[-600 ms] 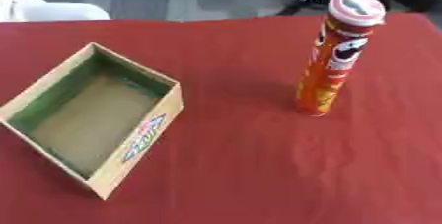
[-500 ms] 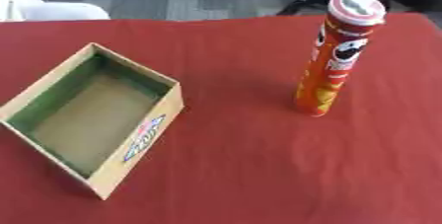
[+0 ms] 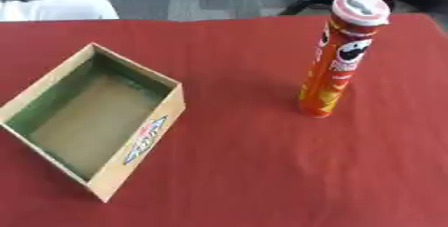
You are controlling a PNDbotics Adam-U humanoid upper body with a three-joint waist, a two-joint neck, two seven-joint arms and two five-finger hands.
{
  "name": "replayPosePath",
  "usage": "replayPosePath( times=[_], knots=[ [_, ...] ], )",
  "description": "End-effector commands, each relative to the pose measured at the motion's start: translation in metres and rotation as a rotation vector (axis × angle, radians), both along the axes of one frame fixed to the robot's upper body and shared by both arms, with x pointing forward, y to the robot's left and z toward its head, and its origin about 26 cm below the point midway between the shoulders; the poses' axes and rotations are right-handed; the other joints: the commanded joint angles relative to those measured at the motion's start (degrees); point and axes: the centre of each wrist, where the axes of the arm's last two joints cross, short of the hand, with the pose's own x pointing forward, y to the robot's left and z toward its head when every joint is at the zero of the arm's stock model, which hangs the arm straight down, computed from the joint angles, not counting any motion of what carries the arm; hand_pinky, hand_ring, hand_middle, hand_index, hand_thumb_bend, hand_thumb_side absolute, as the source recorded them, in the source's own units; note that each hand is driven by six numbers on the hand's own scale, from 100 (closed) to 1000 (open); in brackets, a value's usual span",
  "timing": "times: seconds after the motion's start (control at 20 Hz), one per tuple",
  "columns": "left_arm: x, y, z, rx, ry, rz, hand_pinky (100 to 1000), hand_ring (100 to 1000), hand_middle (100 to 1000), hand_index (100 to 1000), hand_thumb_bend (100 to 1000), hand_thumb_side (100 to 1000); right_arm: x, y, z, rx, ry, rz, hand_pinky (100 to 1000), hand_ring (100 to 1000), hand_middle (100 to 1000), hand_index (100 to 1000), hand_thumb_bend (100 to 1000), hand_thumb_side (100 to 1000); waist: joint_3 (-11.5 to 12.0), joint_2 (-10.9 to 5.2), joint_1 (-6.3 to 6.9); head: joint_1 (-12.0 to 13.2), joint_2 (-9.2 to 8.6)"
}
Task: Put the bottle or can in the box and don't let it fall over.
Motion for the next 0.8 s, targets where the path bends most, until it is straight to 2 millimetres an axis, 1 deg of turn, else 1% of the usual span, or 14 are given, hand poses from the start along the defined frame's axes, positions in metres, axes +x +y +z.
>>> replayPosePath(
  times=[0.05, 0.2, 0.3, 0.35, 0.5, 0.65, 0.8],
  knots=[
    [-0.002, 0.003, 0.012, 0.041, -0.029, 0.0, 872, 785, 823, 738, 554, 449, -0.003, 0.001, 0.015, -0.045, -0.032, -0.006, 870, 989, 961, 920, 100, 614, 0.03, -0.7, 0.02, -0.54, -0.45],
    [-0.001, 0.002, 0.013, 0.042, -0.028, -0.002, 872, 785, 823, 738, 553, 449, 0.0, 0.003, 0.018, -0.06, -0.025, -0.002, 873, 991, 962, 921, 100, 619, 0.11, -0.8, -0.01, -0.79, -0.77],
    [-0.001, 0.002, 0.013, 0.043, -0.028, -0.003, 872, 785, 823, 738, 553, 449, 0.003, 0.005, 0.02, -0.075, -0.015, 0.001, 879, 995, 966, 926, 100, 639, 0.22, -0.85, -0.07, -0.92, -0.87],
    [-0.001, 0.002, 0.013, 0.043, -0.027, -0.004, 872, 785, 823, 738, 553, 449, 0.005, 0.006, 0.021, -0.083, -0.008, 0.002, 883, 1000, 970, 931, 100, 671, 0.28, -0.87, -0.1, -0.97, -0.89],
    [-0.001, 0.002, 0.013, 0.043, -0.027, -0.006, 872, 785, 823, 738, 552, 448, 0.012, 0.007, 0.024, -0.109, 0.016, -0.002, 886, 1000, 971, 934, 100, 695, 0.47, -0.94, -0.17, -1.04, -1.11],
    [-0.001, 0.002, 0.013, 0.044, -0.026, -0.006, 872, 784, 822, 738, 552, 448, 0.019, 0.007, 0.027, -0.129, 0.038, -0.006, 891, 1000, 974, 936, 100, 728, 0.6, -0.98, -0.2, -1.2, -1.84],
    [-0.001, 0.002, 0.013, 0.045, -0.025, -0.008, 872, 784, 822, 738, 552, 448, 0.026, 0.008, 0.029, -0.149, 0.055, -0.005, 896, 1000, 975, 938, 100, 738, 0.64, -1.02, -0.19, -1.46, -2.47]
  ],
)
